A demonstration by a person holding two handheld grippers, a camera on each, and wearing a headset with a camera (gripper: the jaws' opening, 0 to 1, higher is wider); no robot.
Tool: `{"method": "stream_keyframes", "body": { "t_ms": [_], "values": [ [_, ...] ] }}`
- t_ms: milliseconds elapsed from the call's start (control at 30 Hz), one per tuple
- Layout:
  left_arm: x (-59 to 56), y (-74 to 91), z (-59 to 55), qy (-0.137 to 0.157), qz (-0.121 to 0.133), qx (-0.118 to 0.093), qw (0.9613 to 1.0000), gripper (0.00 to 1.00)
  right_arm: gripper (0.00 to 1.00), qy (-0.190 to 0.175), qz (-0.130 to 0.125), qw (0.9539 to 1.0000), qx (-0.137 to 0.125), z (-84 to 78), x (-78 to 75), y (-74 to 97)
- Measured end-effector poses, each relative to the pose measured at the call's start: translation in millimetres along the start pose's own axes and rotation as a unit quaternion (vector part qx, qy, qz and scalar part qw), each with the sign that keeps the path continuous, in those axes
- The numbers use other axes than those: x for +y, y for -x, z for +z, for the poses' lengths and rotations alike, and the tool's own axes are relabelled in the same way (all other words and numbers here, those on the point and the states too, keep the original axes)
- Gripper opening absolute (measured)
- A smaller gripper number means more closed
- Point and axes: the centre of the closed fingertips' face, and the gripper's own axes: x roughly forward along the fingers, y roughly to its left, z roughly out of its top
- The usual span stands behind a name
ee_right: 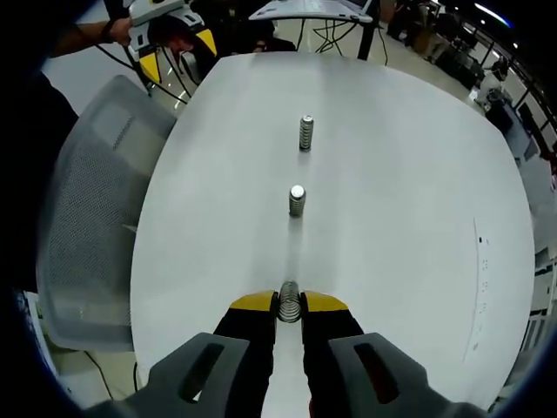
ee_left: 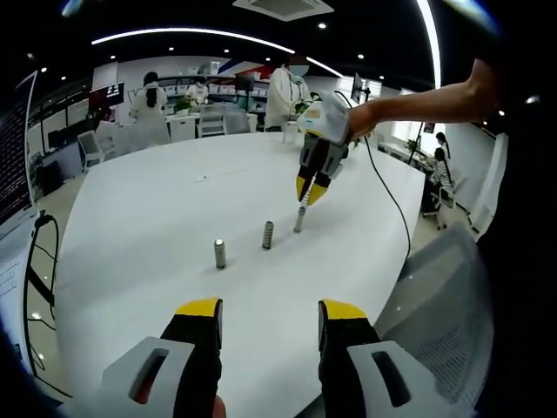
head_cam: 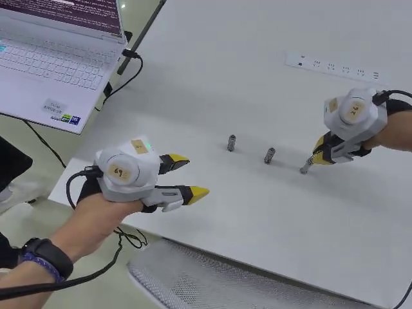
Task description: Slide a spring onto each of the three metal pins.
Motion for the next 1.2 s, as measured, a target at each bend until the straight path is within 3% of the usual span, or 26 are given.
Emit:
{"method": "stream_keyframes", "body": {
  "t_ms": [433,1200],
  "values": [
    [2.1,0.5,1.6,-0.001,0.001,-0.001,1.0000,0.39,0.08,0.023,0.007,0.9993,0.030,-4.7,4.1,-16.9],
    [6.8,3.5,1.9,0.002,0.006,-0.002,1.0000,0.39,0.08,0.018,0.004,0.9989,0.044,-7.8,2.5,-39.4]
  ]
}}
